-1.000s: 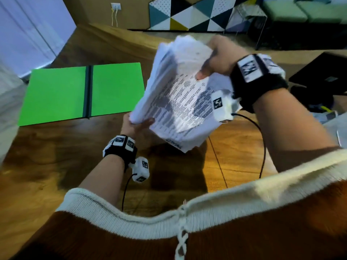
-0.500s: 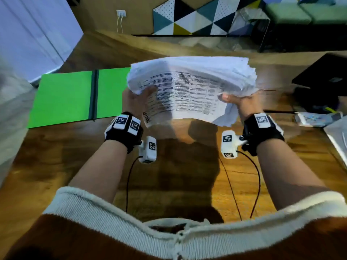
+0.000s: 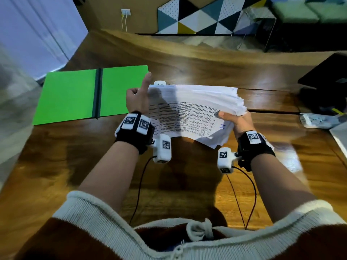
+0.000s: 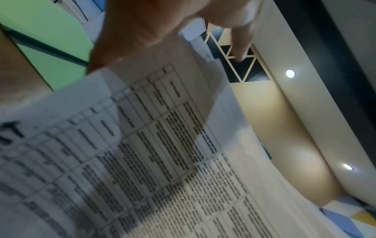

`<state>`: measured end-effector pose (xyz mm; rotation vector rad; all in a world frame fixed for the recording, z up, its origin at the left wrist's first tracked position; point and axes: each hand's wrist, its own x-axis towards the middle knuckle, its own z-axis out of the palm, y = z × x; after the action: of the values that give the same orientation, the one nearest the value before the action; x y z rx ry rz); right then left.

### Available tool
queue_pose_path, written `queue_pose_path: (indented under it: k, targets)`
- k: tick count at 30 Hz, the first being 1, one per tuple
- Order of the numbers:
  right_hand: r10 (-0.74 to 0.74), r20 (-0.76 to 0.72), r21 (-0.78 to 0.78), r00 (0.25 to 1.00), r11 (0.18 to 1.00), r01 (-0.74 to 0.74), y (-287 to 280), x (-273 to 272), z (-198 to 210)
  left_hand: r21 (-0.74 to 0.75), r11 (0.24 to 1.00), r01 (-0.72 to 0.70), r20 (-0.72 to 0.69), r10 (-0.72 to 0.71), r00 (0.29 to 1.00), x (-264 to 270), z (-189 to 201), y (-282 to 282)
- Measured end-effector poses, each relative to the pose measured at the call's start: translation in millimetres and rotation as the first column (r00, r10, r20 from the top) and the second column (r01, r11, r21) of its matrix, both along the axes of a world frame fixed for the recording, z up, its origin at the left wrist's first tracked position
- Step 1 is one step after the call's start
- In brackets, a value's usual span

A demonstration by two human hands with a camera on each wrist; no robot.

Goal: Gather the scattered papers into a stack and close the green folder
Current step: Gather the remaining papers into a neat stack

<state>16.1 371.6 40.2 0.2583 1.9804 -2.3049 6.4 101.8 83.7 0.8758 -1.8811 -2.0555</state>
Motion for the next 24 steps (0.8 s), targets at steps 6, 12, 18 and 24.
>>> queue_pose_path:
  k: [6,12,18,24]
  targets:
    - [0.0,0.042,0.054,0.999,0.999,-0.002,6.5,0.9,-8.9,-0.149,0.989,-0.003,0.118,0.02,0.993,-9.4,-3.6,1.4]
    - [0.032,0.031,0.036,0.999,0.999,-0.033,5.5,2.1,-13.8,-0.063,0.983,0.173,-0.071,-0.177,0.982,2.9,-16.1,-12.4]
    - [0.061,0.036,0.043,0.997,0.997,-0.062,7.2,-4.8,-13.9,-0.376,0.87,0.318,-0.041,-0.359,0.933,11.3,-1.8,-23.7]
    - [0.054,0.029,0.039,0.998,0.998,-0.055,8.0,-8.0,-15.8,-0.817,-0.127,0.562,0.549,-0.468,0.692,-8.5,41.2,10.7]
